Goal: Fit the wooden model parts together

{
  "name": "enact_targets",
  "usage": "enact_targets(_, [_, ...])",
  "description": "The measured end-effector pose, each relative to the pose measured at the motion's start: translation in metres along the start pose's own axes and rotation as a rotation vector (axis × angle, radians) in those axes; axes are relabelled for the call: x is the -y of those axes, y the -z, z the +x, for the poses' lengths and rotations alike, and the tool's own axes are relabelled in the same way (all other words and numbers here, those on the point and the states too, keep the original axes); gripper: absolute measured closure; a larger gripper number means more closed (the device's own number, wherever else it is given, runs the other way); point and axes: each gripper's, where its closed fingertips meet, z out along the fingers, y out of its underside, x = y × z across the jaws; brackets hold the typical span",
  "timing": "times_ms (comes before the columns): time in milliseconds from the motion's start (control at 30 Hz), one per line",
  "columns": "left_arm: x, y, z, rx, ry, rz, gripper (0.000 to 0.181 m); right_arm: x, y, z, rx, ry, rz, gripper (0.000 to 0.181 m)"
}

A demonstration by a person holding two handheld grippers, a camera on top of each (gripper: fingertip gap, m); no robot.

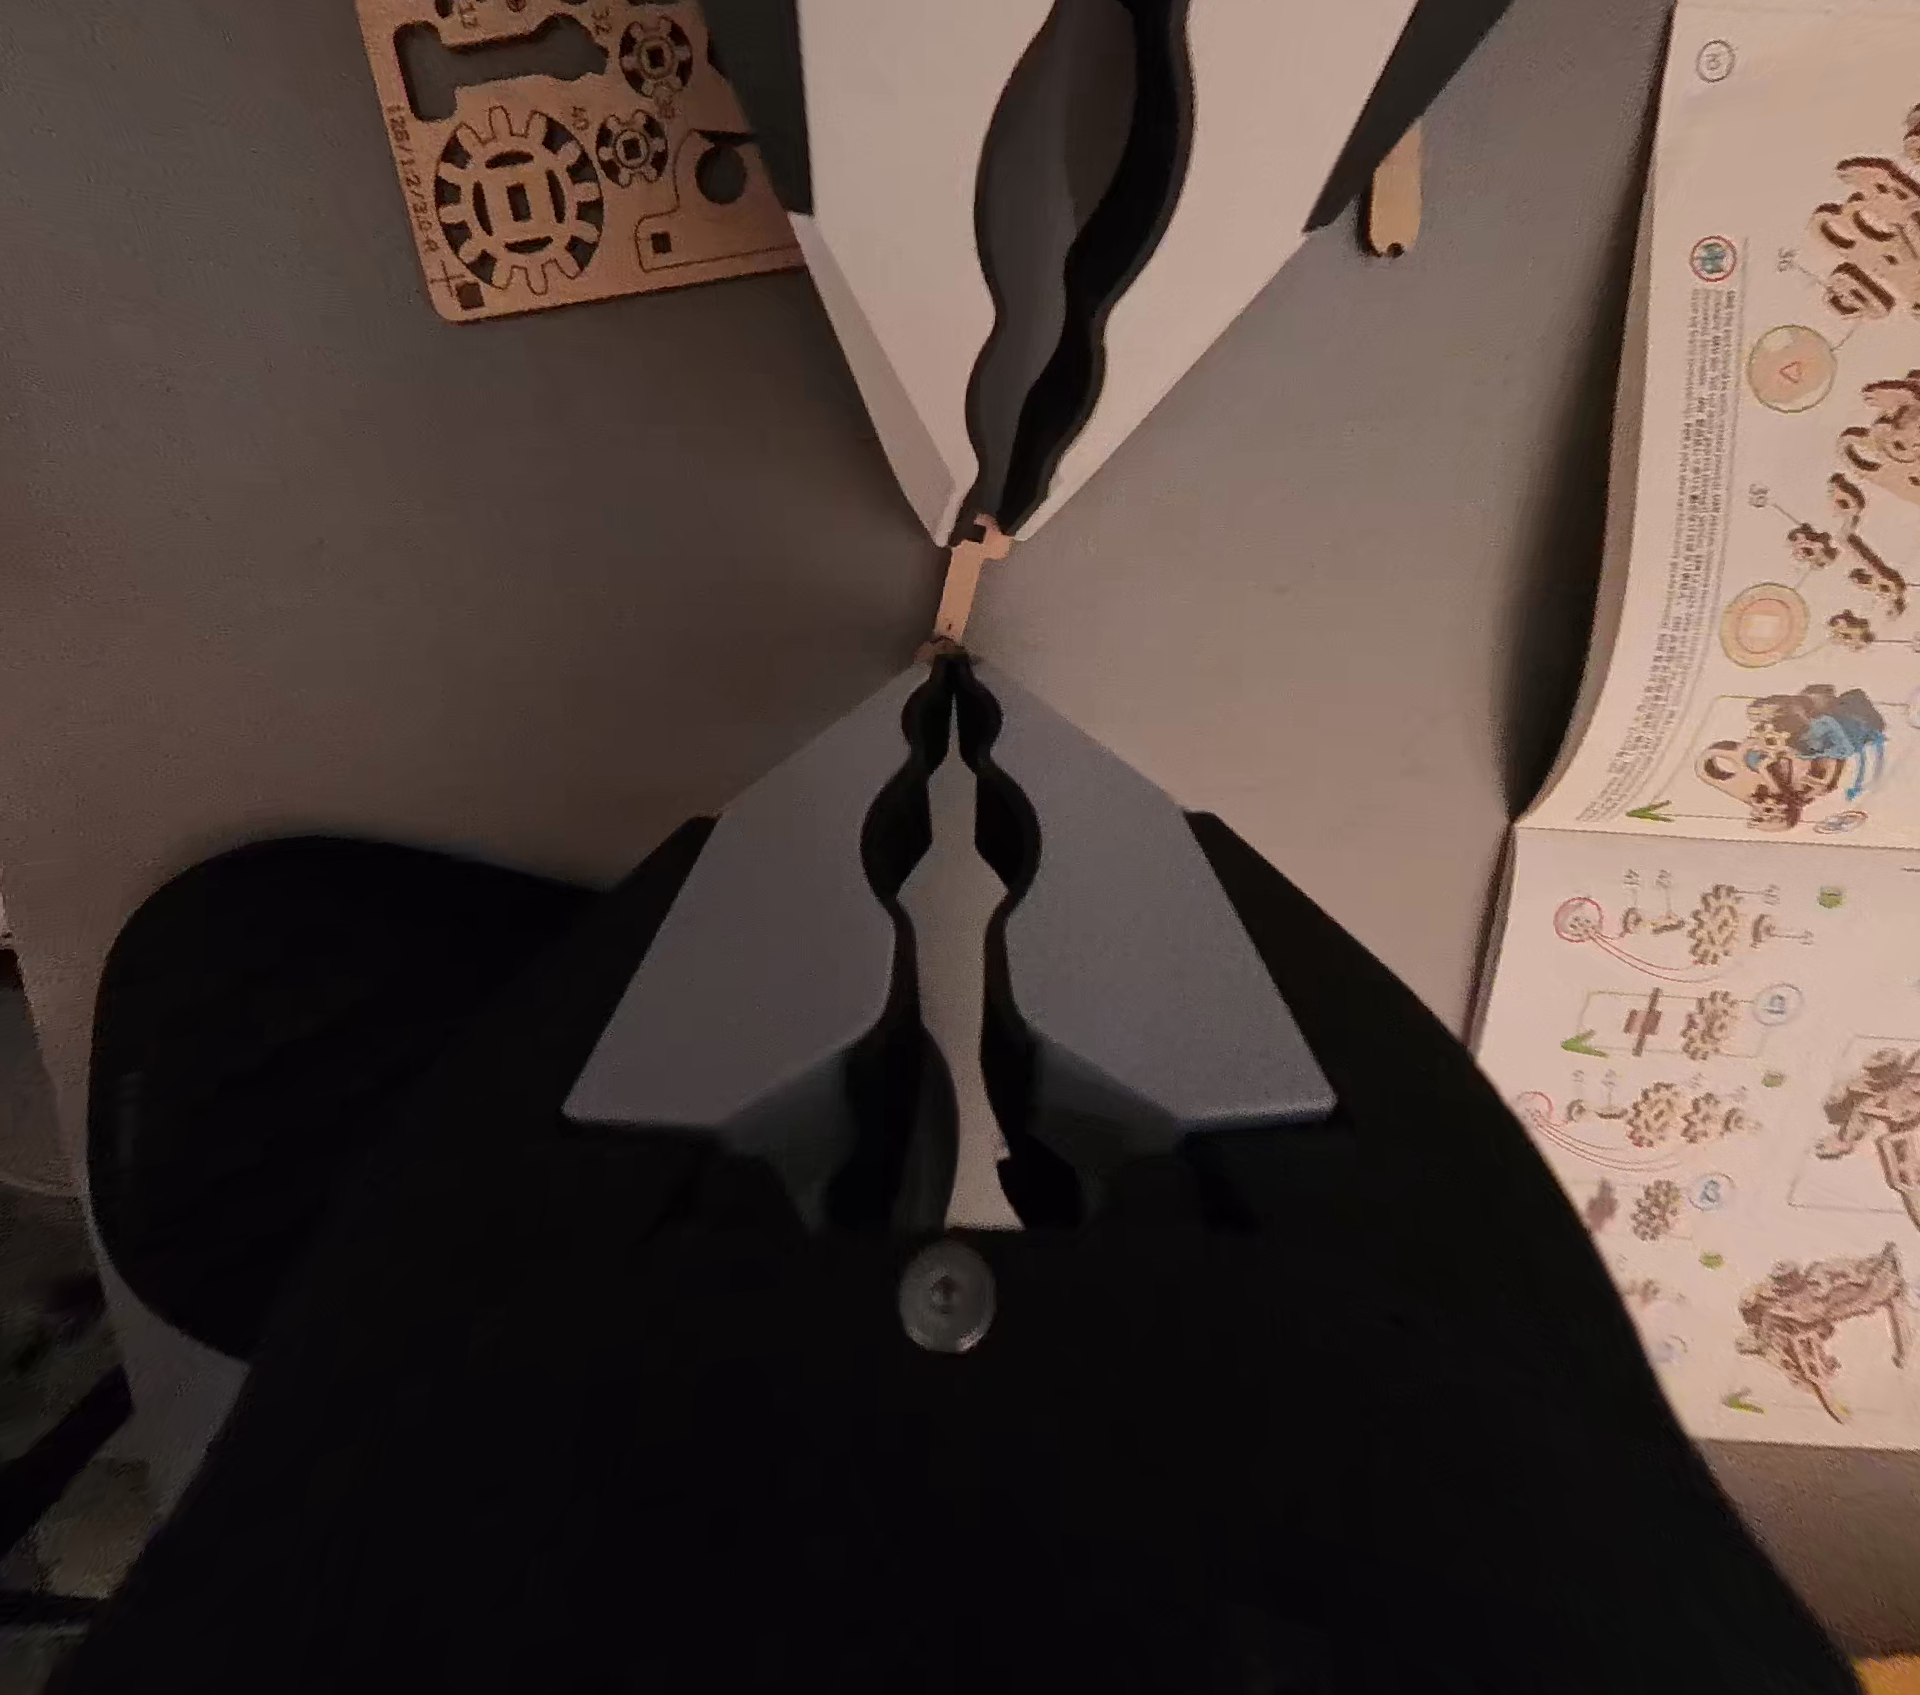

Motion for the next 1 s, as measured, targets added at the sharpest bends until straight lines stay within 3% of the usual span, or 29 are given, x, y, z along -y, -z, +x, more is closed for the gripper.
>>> enact_targets(33, [-0.0001,-0.0002,-0.0002,0.001,0.001,-0.001,0.174,0.0003,0.0,0.0002,0.006,-0.004,0.006,0.181])
enact_targets(1000, [0.0003,0.0011,0.0003,0.008,-0.013,-0.003,0.176,0.0016,-0.0004,-0.0021,0.005,0.018,-0.021,0.179])
